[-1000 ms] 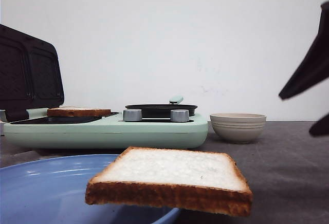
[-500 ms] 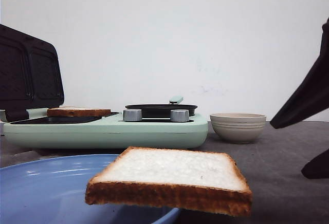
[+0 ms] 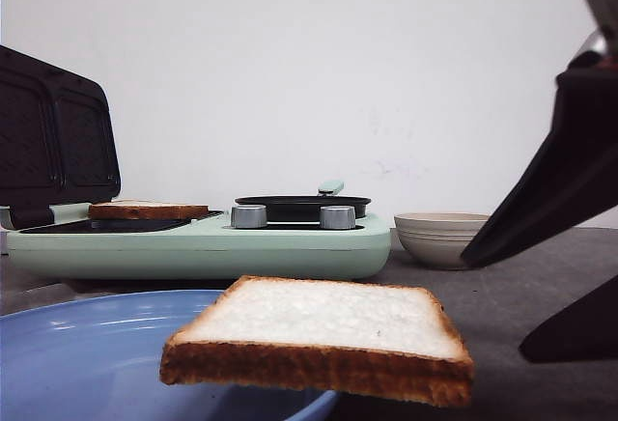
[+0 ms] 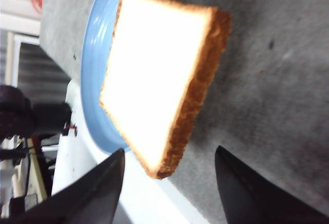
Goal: Make breakfast with bread and shrimp
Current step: 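Lower the right gripper to the remaining bread slice on the plate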
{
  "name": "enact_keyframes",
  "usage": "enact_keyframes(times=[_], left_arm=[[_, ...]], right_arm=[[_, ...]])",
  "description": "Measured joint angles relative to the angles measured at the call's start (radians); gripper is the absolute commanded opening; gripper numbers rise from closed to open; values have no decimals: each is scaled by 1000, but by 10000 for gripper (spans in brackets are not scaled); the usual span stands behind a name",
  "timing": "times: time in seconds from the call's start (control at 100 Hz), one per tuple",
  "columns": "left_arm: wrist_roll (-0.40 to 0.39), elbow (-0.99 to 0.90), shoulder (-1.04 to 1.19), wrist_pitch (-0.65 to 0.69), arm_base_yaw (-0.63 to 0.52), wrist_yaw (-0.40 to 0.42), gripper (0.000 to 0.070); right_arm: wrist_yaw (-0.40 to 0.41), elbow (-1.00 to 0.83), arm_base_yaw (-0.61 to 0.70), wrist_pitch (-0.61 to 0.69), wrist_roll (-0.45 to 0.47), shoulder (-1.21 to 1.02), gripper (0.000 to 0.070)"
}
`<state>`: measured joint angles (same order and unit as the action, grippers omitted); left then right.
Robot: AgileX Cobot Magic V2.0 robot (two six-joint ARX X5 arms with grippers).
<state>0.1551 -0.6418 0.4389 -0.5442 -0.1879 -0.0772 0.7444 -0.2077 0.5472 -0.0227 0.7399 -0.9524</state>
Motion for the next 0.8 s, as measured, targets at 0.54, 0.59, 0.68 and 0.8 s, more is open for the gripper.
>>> enact_keyframes(times=[0.54,0.59,0.68,0.8], left_arm=[[-5,0,0,0,0,0,399],[-6,0,0,0,0,0,398],[-6,0,0,0,0,0,399],[-6,0,0,0,0,0,398]], right_arm=[[117,0,21,-254,11,-238,350],[120,0,21,-266,17,-249,350],[120,0,21,-290,25,-273,350],[134,0,21,-334,31,-302,350]])
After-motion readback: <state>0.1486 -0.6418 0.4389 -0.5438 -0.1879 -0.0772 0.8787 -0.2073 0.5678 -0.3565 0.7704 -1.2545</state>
